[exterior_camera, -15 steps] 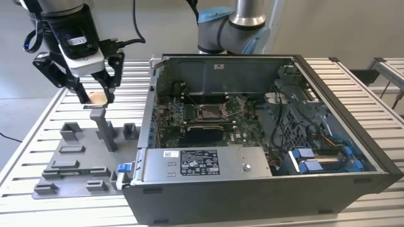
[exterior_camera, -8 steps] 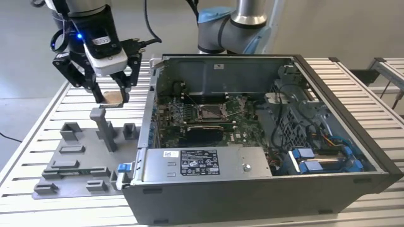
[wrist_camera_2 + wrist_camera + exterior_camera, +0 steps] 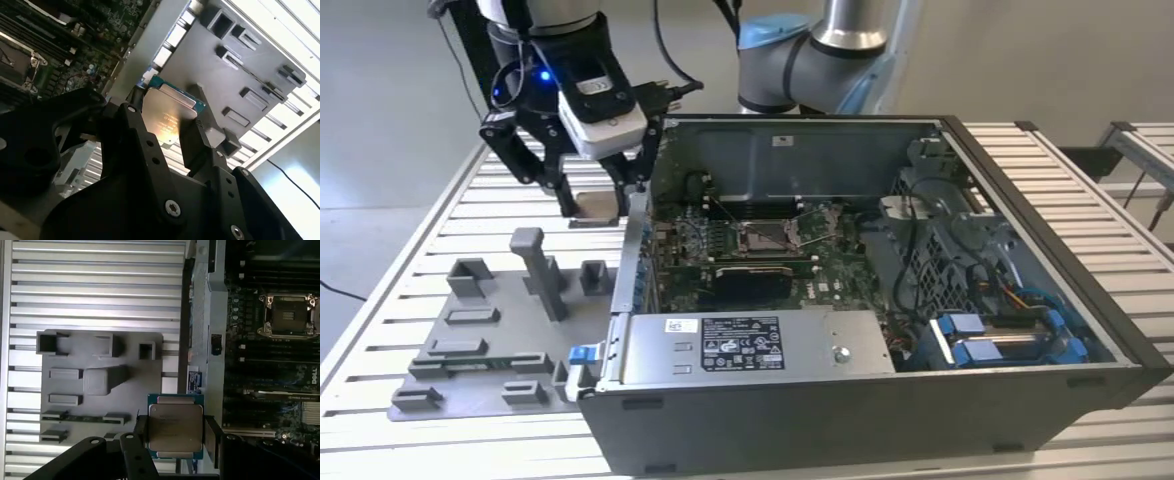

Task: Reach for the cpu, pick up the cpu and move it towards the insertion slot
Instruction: 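Pick up the cpu and move it towards the insertion slot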

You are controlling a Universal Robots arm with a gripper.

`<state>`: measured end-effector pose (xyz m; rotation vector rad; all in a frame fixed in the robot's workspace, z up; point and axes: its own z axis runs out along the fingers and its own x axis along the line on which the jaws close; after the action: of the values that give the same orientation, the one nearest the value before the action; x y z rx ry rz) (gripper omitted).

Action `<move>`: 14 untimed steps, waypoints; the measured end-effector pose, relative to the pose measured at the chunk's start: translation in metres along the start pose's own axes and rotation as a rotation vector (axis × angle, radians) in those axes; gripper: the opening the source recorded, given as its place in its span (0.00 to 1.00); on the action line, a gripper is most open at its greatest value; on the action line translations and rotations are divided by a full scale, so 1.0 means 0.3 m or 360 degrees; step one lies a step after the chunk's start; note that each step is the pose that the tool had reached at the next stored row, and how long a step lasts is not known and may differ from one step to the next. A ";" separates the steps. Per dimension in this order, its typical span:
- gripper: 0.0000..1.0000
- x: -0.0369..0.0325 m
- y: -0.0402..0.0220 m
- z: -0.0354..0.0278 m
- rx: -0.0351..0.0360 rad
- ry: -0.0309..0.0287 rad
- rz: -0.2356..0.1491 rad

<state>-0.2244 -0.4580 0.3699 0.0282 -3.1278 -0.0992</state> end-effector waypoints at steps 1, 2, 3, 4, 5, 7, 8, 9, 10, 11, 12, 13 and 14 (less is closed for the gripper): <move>0.00 -0.014 0.000 0.000 0.0000 0.00000 0.0000; 0.00 -0.027 0.000 0.000 0.0000 0.00002 0.0000; 0.00 -0.041 -0.001 -0.001 0.0000 0.00004 0.0000; 0.00 -0.055 -0.001 -0.001 0.0000 0.00006 0.0000; 0.00 -0.070 -0.001 -0.001 0.0000 0.00008 0.0000; 0.00 -0.099 -0.002 -0.001 0.0000 0.00012 0.0000; 0.00 -0.113 -0.002 -0.002 0.0000 0.00013 0.0000; 0.00 -0.124 -0.002 -0.002 0.0000 0.00014 0.0000; 0.00 -0.138 -0.002 -0.002 0.0000 0.00015 0.0000; 0.00 -0.149 -0.003 -0.002 0.0000 0.00015 0.0000; 0.00 -0.161 -0.003 -0.002 0.0000 0.00017 0.0000; 0.00 -0.176 -0.003 -0.002 0.0000 0.00017 0.0000; 0.00 -0.189 -0.003 -0.003 0.0000 0.00019 0.0000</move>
<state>-0.1678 -0.4580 0.3700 0.0281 -3.1266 -0.0992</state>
